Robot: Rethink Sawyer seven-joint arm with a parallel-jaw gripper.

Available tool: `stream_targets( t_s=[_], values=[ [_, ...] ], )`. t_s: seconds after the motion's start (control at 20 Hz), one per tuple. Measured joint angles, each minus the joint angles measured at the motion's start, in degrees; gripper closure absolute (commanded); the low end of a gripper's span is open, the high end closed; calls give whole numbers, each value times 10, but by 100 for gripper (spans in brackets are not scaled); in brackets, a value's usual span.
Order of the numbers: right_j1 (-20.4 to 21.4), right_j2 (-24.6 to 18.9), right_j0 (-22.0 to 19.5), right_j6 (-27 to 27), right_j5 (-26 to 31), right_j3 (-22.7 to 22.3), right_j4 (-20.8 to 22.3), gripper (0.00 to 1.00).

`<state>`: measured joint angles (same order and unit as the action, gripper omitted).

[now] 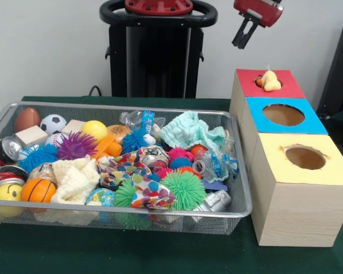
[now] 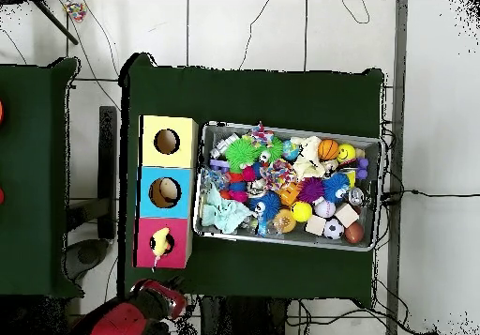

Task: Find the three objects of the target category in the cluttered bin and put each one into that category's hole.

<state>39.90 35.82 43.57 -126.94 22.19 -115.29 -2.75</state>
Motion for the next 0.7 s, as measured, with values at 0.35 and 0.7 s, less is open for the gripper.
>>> stream_targets(
  t_s=[0.35,0.7],
  values=[
    [-1,-37,-7,0,0,2,-3,100],
    [-2,-52,-8,0,0,11,-3,100]
  ],
)
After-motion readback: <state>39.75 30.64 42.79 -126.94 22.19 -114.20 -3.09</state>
